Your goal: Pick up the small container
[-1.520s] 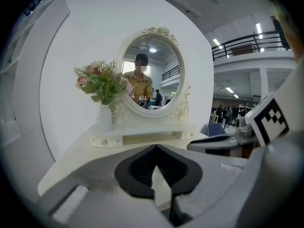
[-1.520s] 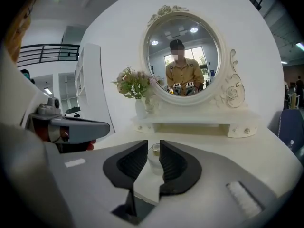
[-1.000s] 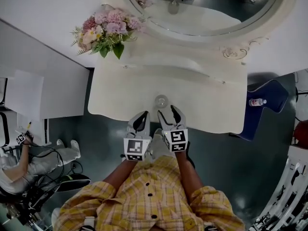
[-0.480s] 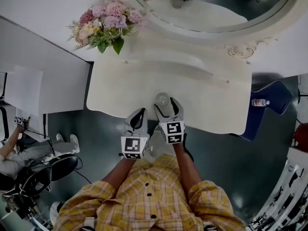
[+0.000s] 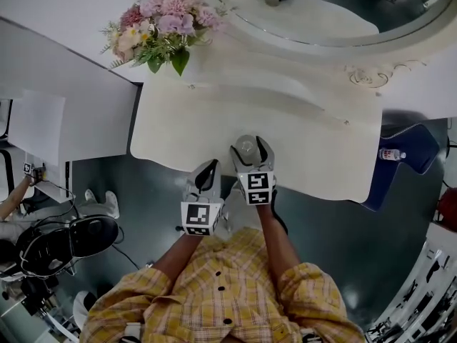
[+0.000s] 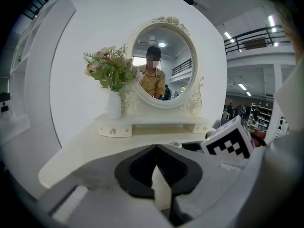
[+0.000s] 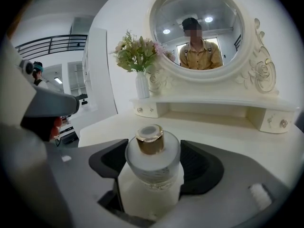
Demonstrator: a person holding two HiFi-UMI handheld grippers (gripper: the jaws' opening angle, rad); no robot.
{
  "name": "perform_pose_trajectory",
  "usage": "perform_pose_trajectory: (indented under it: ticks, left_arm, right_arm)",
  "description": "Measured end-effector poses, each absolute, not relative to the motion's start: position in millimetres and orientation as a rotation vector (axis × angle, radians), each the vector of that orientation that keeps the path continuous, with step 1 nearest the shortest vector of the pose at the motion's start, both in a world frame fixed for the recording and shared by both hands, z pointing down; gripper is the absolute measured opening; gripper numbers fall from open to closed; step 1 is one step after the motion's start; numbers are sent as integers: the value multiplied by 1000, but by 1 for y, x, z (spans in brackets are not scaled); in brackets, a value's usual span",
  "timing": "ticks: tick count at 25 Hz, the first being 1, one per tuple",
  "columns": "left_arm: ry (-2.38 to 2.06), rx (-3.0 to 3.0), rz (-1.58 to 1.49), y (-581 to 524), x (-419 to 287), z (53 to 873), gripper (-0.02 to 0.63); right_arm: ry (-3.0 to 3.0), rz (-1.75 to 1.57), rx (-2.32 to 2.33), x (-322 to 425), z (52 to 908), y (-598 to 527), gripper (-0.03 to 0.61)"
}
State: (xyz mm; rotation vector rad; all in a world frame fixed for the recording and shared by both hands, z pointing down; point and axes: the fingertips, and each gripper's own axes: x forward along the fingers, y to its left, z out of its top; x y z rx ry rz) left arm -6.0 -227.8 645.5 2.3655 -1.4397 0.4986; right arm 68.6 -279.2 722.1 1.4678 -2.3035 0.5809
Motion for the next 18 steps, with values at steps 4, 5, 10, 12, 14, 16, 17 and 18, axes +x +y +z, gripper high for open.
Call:
perform_pose_trajectory:
  ticks: [4, 5, 10, 12, 14, 16, 17, 18]
  left_arm:
    - [-1451, 2363, 496, -230, -9, 645, 0]
    - [-1452, 2360, 500, -230, -10, 646, 0]
    - [-1454, 2356, 509, -229, -11, 650, 0]
    - [-1453, 2355, 512, -229, -11, 651, 0]
    - [-1448, 2359, 526, -228, -11, 652, 0]
    - [-1443, 2368, 537, -226, -10, 652, 0]
    - [-1441, 2370, 539, -226, -10, 652, 0]
    - [-1440, 2370, 539, -225, -10, 652, 0]
  right_arm:
    - [-2302, 577, 1460, 66, 726, -285, 339]
    - [-2300, 578, 1459, 65, 728, -286, 342]
    - [-2289, 575, 1461, 63, 734, -293, 348]
    - [-2289, 570, 1464, 61, 736, -295, 350]
    - [-2284, 561, 1473, 60, 739, -296, 351]
    - [-2266, 545, 1476, 60, 744, -297, 351]
    - [-2255, 534, 1477, 59, 746, -297, 349]
    - [-2243, 523, 1480, 60, 747, -297, 348]
